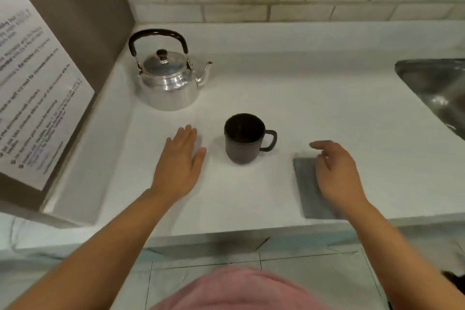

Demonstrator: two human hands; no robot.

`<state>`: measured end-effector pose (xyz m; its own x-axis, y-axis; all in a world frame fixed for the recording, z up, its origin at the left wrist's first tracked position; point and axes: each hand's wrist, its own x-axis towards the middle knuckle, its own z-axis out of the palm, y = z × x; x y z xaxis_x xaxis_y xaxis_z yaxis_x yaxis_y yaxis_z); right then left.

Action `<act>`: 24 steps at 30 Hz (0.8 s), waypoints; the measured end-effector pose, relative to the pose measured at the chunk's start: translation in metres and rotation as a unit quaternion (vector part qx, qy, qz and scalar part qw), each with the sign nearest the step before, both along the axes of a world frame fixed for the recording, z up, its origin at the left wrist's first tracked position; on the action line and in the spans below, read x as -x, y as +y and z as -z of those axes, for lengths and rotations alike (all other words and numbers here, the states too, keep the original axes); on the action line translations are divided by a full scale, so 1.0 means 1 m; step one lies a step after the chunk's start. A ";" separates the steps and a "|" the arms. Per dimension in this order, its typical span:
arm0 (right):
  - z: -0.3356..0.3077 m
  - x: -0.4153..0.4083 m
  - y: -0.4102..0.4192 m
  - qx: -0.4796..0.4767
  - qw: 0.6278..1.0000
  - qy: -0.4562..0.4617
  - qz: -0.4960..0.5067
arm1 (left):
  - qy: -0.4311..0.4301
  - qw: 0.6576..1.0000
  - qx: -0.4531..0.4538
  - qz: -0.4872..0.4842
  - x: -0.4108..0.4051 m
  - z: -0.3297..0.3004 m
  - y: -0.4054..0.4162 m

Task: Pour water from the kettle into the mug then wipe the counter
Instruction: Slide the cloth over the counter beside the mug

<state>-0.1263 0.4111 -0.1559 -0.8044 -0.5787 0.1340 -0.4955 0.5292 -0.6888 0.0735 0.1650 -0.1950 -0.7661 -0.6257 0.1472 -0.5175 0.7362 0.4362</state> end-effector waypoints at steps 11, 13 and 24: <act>0.049 0.005 -0.024 -0.275 0.942 0.116 -0.155 | -0.140 0.989 0.047 -0.006 -0.007 0.026 0.012; 0.047 0.027 -0.054 -0.282 0.939 0.111 -0.162 | -0.139 0.989 0.054 -0.008 -0.007 0.028 0.012; 0.048 -0.053 -0.005 -0.222 0.949 0.085 -0.207 | -0.088 0.996 -0.011 0.013 -0.019 0.017 0.002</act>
<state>-0.0730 0.4065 -0.2036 -0.4847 -0.8702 -0.0890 -0.8079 0.4843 -0.3357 0.0926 0.1665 -0.2122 -0.7949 -0.6067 -0.0046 -0.5679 0.7415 0.3573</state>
